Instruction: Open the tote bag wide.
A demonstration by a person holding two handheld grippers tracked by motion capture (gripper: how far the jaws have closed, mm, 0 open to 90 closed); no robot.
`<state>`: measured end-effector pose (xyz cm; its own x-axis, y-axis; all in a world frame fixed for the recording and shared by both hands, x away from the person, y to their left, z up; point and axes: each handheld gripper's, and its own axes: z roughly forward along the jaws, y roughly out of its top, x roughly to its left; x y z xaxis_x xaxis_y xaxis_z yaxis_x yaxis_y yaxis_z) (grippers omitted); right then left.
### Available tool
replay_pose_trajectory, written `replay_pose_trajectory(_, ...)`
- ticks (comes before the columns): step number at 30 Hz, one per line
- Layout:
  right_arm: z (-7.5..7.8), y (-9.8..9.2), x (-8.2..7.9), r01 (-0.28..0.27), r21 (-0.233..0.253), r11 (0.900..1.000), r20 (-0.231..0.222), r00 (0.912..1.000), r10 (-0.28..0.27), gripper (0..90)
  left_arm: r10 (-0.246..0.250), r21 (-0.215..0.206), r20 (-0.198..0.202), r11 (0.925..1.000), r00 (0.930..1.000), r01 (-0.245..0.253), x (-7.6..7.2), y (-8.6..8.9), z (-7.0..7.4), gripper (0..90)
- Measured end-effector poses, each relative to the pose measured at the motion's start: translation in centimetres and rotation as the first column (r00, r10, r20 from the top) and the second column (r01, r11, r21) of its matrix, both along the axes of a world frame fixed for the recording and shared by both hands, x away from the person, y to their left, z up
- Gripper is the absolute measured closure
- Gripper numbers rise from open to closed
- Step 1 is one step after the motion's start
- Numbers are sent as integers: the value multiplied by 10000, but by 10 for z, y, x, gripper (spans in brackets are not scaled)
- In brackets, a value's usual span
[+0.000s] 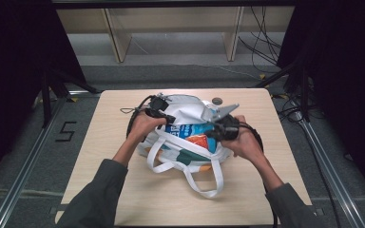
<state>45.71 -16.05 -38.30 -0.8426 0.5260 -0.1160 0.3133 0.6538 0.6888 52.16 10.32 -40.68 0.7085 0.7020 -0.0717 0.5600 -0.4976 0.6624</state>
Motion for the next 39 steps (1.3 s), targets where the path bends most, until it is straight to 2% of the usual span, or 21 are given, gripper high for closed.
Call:
replay_pose_trajectory(2,4,15,24,-8,91,10000,-36,10000,8,900,21,-137,-219,9999,9998,-24,-5,12,-2,866)
replay_pose_trajectory(6,-9,27,59,378,-398,9985,-296,9988,-390,900,-294,283,-641,9991,9975,313,-15,30,-12,866)
replay_pose_trajectory(7,-9,27,59,378,-398,9985,-296,9988,-390,900,-321,198,-646,9992,9974,334,-17,33,-14,866)
replay_pose_trajectory(11,-19,23,86,1301,-708,9890,-300,9907,-1325,900,-678,317,-886,9970,9938,708,-30,50,-25,868)
replay_pose_trajectory(13,-26,22,94,1552,-1193,9806,-449,9858,-1615,900,-751,-137,-965,9972,9925,741,-36,56,-31,878)
replay_pose_trajectory(16,-43,19,110,2240,-2120,9513,-163,9724,-2326,900,-705,-512,-998,9965,9925,657,-43,61,-39,893)
replay_pose_trajectory(18,-47,18,113,2382,-2222,9454,-229,9681,-2493,900,-842,-225,-906,9963,9923,824,-46,61,-38,894)
replay_pose_trajectory(19,-60,13,121,2618,-2259,9383,-385,9600,-2772,900,-1048,273,-655,9939,9923,1068,-51,58,-37,895)
replay_pose_trajectory(21,-66,11,122,2928,-2893,9113,-336,9484,-3154,900,-1061,460,-665,9929,9921,1093,-50,56,-34,894)
replay_pose_trajectory(22,-67,9,123,2915,-2987,9087,-384,9478,-3167,900,-1036,512,-685,9929,9923,1072,-49,56,-32,893)
replay_pose_trajectory(24,-59,4,121,2921,-2514,9228,-365,9498,-3106,900,-968,409,-571,9942,9937,992,-48,55,-29,871)
replay_pose_trajectory(25,-59,4,121,2921,-2514,9228,-365,9498,-3106,900,-758,-18,-333,9971,9966,757,-46,52,-27,871)
replay_pose_trajectory(28,-28,-8,105,2752,-630,9593,-382,9599,-2778,900,-568,-486,-13,9972,9984,566,-39,44,-17,868)
replay_pose_trajectory(29,-22,-7,98,2612,-369,9646,-341,9643,-2624,900,-517,-565,223,9970,9984,529,-34,36,-10,865)
replay_pose_trajectory(30,-22,-7,98,2612,-369,9646,-341,9643,-2624,900,-517,-565,223,9970,9984,529,-34,36,-10,859)
replay_pose_trajectory(31,-15,-4,81,2045,-192,9787,-308,9783,-2050,900,-406,-610,273,9972,9988,422,-31,33,-8,855)
replay_pose_trajectory(34,-10,-3,64,1569,-223,9874,-105,9875,-1572,900,29,-459,595,9989,9982,-2,-22,29,-4,848)
replay_pose_trajectory(35,-8,-10,46,1306,-78,9914,286,9911,-1304,900,364,-609,736,9976,9966,-319,-18,34,-3,848)
replay_pose_trajectory(37,-9,-14,40,1416,-104,9899,294,9895,-1412,900,615,-570,845,9968,9945,-568,-17,40,-3,850)
replay_pose_trajectory(38,-17,-32,34,1945,-644,9788,639,9796,-1904,900,958,-394,996,9950,9904,-922,-14,51,-5,857)
replay_pose_trajectory(39,-17,-32,34,1945,-644,9788,639,9796,-1904,900,958,-394,996,9950,9904,-922,-14,51,-5,861)
